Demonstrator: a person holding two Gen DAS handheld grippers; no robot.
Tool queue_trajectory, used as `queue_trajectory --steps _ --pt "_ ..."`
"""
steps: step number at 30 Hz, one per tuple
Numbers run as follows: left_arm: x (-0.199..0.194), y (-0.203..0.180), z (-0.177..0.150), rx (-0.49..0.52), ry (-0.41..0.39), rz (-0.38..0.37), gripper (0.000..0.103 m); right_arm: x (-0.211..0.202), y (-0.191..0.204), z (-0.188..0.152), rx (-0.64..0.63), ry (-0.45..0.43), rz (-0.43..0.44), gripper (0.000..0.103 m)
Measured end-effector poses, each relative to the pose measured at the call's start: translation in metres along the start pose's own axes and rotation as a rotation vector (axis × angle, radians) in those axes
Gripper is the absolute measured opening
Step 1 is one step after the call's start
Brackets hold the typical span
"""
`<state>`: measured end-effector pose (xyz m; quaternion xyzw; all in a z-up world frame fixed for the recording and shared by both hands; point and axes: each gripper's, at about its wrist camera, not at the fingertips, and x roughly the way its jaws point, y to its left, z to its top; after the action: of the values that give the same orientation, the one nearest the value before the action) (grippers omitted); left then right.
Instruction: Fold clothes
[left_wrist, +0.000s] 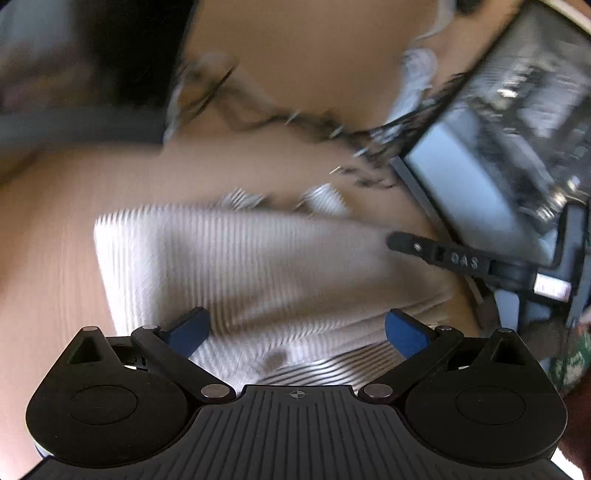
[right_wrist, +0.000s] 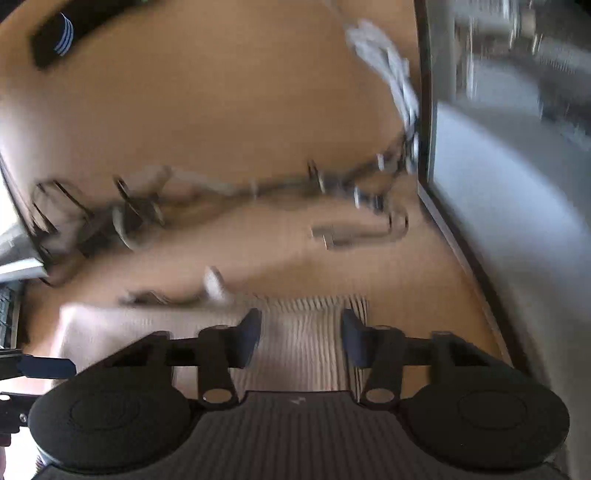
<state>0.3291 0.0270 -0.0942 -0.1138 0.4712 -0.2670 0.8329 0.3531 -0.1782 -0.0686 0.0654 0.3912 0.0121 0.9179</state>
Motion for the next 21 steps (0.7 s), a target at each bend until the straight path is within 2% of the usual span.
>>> queue_trajectory --steps 4,9,11,14,18,21 --pt "-0.008 0.000 -0.005 0.005 -0.007 0.011 0.103 -0.002 0.003 -0.005 -0.052 0.007 -0.038 0.047" --pt "-0.041 -0.001 -0.016 0.043 -0.046 -0.011 0.103 -0.044 0.004 -0.025 -0.076 -0.039 0.005 0.047" --pt "-0.044 0.007 -0.023 0.025 -0.030 -0.020 0.102 -0.049 0.005 -0.037 -0.084 -0.014 0.012 0.048" --pt "-0.037 0.016 -0.032 0.022 -0.005 0.028 0.097 -0.039 0.007 -0.053 -0.106 0.036 -0.007 0.050" --pt "-0.041 0.015 -0.029 0.040 -0.003 0.053 0.096 -0.040 0.004 -0.050 -0.093 0.045 -0.001 0.052" --pt "-0.059 0.015 -0.025 0.034 -0.053 0.031 0.094 -0.053 0.000 -0.044 -0.061 0.017 0.014 0.053"
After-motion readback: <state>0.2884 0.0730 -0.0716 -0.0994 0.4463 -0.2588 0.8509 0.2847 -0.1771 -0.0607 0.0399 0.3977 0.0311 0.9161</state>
